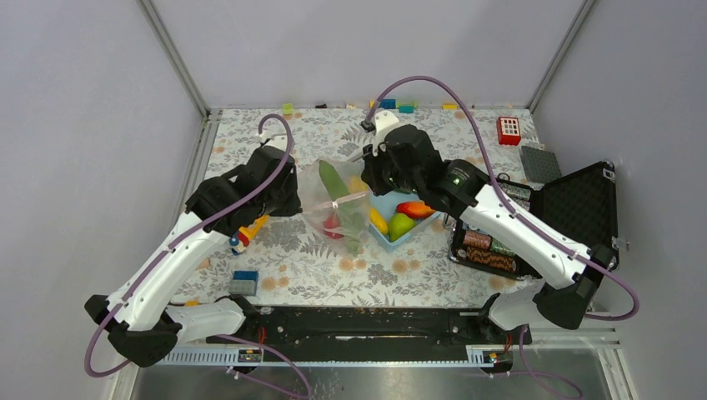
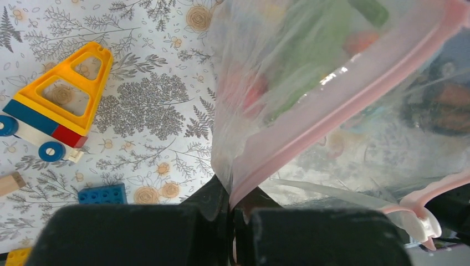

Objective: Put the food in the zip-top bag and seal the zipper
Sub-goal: Adjust the zipper food storage bag at the center of the board, then pick up the fake fruit from the bin.

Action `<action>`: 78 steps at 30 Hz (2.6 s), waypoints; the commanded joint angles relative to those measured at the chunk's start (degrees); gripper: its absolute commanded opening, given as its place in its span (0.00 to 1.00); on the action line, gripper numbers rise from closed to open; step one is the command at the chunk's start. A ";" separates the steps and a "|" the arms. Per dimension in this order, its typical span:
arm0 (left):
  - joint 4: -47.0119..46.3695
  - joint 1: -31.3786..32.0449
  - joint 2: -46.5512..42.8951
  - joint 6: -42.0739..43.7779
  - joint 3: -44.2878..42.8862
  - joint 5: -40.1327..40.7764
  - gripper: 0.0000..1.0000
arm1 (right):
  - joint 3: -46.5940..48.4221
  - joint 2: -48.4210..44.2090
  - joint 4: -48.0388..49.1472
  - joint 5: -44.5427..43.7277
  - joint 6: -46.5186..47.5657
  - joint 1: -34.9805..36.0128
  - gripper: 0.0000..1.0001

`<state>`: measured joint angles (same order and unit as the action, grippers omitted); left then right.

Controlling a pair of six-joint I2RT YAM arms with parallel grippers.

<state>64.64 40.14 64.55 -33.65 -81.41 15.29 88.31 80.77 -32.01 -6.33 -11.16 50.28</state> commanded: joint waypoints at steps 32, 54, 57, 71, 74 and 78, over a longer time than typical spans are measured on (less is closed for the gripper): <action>-13.37 -6.89 -3.84 8.69 5.42 -14.40 0.00 | -13.59 5.07 -2.02 4.40 -7.92 -19.17 1.00; -12.34 -9.73 -2.69 8.64 0.35 -10.80 0.00 | -11.87 20.81 -7.01 6.92 -4.22 -16.32 0.94; -12.01 -9.73 0.31 9.07 -1.36 -14.58 0.00 | -11.68 21.77 -7.57 8.87 -3.53 -16.27 0.93; -12.98 -9.77 3.16 10.64 -0.85 -24.51 0.00 | -11.75 24.13 -9.73 9.79 -0.84 -15.83 0.89; -13.36 -9.74 2.32 10.97 0.01 -25.59 0.00 | -11.74 24.17 -9.85 10.12 -1.05 -15.83 0.79; -14.15 -9.81 1.48 11.24 1.15 -26.84 0.00 | -11.12 23.35 -9.90 10.11 -1.54 -15.84 0.58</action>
<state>54.08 30.68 68.18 -23.70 -80.99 -8.21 74.63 105.08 -40.32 2.70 -12.69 33.78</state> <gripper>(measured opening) 0.006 0.695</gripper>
